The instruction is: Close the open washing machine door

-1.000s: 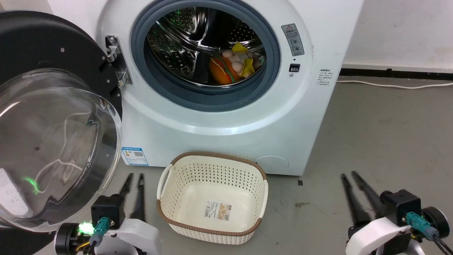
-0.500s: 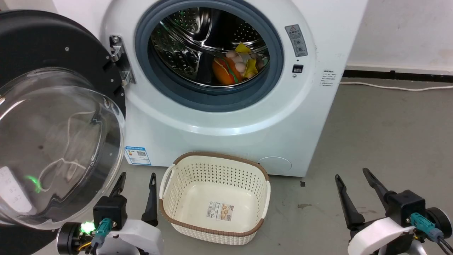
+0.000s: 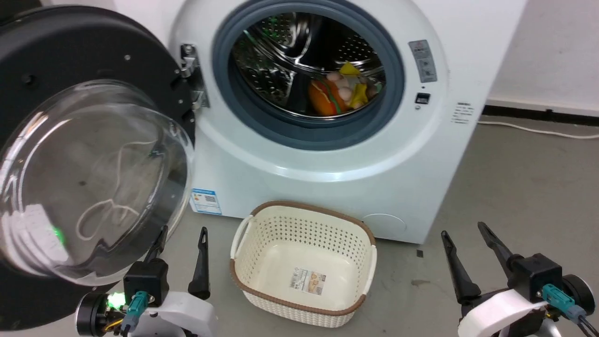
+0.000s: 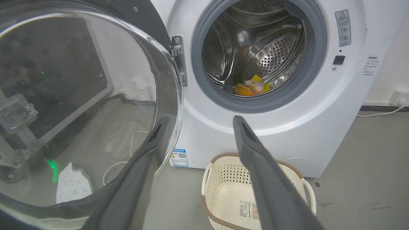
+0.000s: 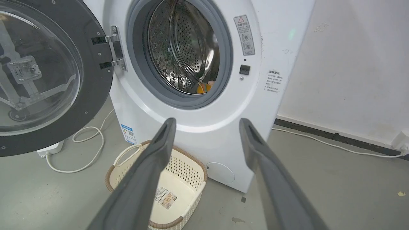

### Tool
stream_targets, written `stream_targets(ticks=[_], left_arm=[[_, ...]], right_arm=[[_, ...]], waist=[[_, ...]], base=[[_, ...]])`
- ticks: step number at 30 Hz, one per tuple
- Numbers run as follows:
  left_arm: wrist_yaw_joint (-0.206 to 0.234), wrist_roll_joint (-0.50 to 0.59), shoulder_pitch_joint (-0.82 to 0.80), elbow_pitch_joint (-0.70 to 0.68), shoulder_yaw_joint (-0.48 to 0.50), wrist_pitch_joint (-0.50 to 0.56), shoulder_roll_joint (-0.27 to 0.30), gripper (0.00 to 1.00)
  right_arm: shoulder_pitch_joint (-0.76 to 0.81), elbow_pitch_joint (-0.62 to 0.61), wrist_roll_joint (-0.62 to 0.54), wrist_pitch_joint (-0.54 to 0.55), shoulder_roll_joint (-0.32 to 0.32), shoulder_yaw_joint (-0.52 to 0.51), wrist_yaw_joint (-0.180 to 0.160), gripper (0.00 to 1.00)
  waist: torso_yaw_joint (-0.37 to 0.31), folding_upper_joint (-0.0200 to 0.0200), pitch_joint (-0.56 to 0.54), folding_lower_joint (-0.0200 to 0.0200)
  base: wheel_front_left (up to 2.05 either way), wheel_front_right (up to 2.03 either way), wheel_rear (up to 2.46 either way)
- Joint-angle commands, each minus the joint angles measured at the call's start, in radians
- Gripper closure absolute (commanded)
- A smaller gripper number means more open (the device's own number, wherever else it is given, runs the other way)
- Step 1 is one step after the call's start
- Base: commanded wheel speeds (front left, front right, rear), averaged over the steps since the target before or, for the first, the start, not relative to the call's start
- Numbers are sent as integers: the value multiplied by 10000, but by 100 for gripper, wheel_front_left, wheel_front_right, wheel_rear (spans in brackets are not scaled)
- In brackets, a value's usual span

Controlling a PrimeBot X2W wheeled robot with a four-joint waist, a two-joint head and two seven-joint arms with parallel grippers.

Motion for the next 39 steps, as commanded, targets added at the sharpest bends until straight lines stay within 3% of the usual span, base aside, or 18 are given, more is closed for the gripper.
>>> stream_targets(ticks=[1,39], left_arm=[[-43,-36,40,23,-10,-132,32,0],[399,-124,362,-611,216,-904,8,0]], right_arm=[[137,46,75,-144,11,17,2,0],[-616,827,354,-914,-118,1232,4,0]], waist=[[195,0,-40,0],[1952,0,227,0]], base=[[0,0,0],[-4,-4,-4]])
